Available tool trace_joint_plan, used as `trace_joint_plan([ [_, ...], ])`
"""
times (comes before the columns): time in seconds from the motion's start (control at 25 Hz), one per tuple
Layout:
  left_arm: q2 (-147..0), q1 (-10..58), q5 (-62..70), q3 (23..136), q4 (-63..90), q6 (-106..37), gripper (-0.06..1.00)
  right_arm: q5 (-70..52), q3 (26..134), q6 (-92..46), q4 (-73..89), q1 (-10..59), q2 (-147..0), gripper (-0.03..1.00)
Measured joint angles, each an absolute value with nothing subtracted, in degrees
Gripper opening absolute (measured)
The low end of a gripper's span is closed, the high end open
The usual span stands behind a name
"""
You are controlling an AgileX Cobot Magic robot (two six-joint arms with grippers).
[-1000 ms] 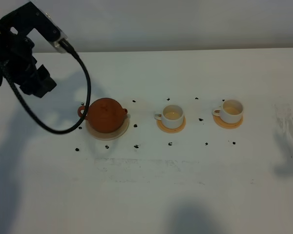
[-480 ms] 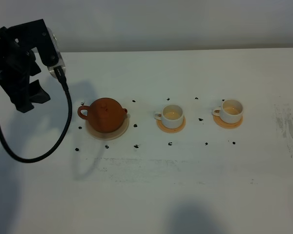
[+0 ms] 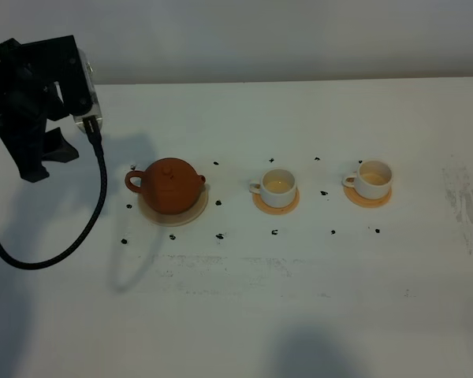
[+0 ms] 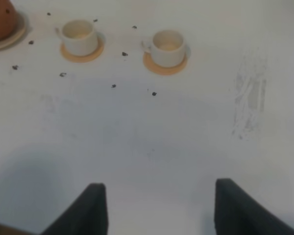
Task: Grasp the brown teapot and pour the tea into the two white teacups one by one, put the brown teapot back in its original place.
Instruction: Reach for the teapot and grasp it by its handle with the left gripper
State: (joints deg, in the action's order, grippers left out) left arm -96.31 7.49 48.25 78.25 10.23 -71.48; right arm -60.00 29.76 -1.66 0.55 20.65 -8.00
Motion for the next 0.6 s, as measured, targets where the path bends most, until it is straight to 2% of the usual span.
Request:
trace_joint_plan([
  [0.24,-96.94,7.49,45.41,78.25,12.02,-75.33,0.53,-61.9,29.07,-1.94,0.64,20.65,-1.43,0.49],
  [0.6,-102.06,7.49,43.7,78.25,12.88,-78.34,0.53,-61.84,28.23,-2.86,0.39,20.65,0.34,0.41],
])
